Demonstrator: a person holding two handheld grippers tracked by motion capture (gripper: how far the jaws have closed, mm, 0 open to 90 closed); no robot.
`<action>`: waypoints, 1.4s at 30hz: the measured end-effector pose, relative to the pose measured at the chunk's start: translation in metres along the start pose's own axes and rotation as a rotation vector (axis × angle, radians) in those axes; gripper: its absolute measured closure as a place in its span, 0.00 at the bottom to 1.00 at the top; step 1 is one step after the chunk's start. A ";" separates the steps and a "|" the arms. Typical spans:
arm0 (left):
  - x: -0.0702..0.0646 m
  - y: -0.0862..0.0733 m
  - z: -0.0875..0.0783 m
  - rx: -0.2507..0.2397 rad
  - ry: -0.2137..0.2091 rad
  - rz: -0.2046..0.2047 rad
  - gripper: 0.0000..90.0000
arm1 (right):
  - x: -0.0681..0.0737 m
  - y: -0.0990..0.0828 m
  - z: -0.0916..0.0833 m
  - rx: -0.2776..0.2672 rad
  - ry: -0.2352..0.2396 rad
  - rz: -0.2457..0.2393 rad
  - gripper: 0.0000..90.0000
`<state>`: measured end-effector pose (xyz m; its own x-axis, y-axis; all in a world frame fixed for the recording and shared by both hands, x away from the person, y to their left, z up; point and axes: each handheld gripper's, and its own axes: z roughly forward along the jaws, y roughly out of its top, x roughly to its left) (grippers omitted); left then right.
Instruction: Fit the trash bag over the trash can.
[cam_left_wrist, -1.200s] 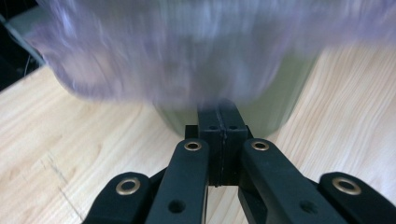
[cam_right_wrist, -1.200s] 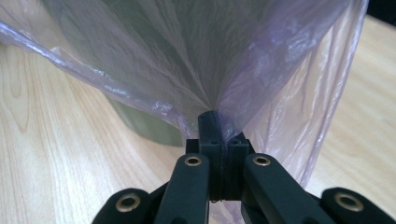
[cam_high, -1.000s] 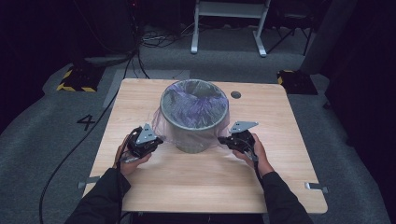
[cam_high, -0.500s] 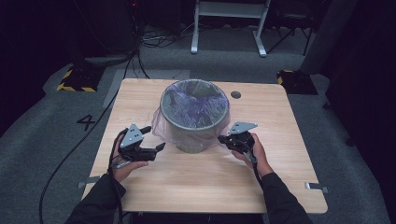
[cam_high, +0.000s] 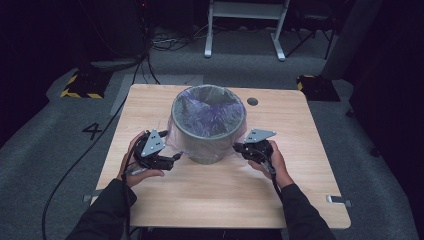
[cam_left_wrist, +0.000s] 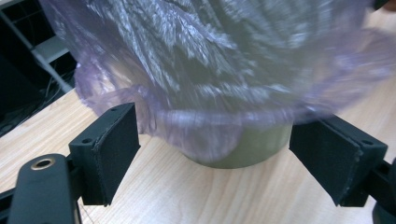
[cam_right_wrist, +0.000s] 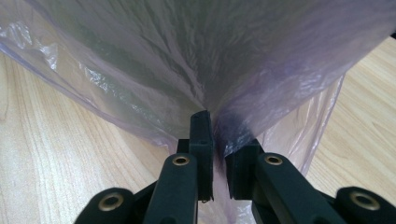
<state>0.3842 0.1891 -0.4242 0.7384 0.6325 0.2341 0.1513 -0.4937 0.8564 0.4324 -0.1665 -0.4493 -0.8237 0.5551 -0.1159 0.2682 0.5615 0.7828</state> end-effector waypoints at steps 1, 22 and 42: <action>0.000 0.001 0.003 0.014 0.014 0.018 0.18 | 0.000 0.000 0.000 0.001 -0.002 -0.003 0.92; 0.006 -0.020 0.015 0.097 0.003 0.031 1.00 | -0.006 -0.009 0.006 0.041 0.009 0.043 0.98; 0.006 -0.048 0.039 0.202 -0.016 -0.026 1.00 | -0.015 -0.022 0.024 0.153 0.019 0.100 1.00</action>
<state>0.4072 0.1936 -0.4816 0.7427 0.6378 0.2043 0.2982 -0.5880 0.7519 0.4507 -0.1725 -0.4793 -0.7979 0.6020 -0.0294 0.4209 0.5914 0.6878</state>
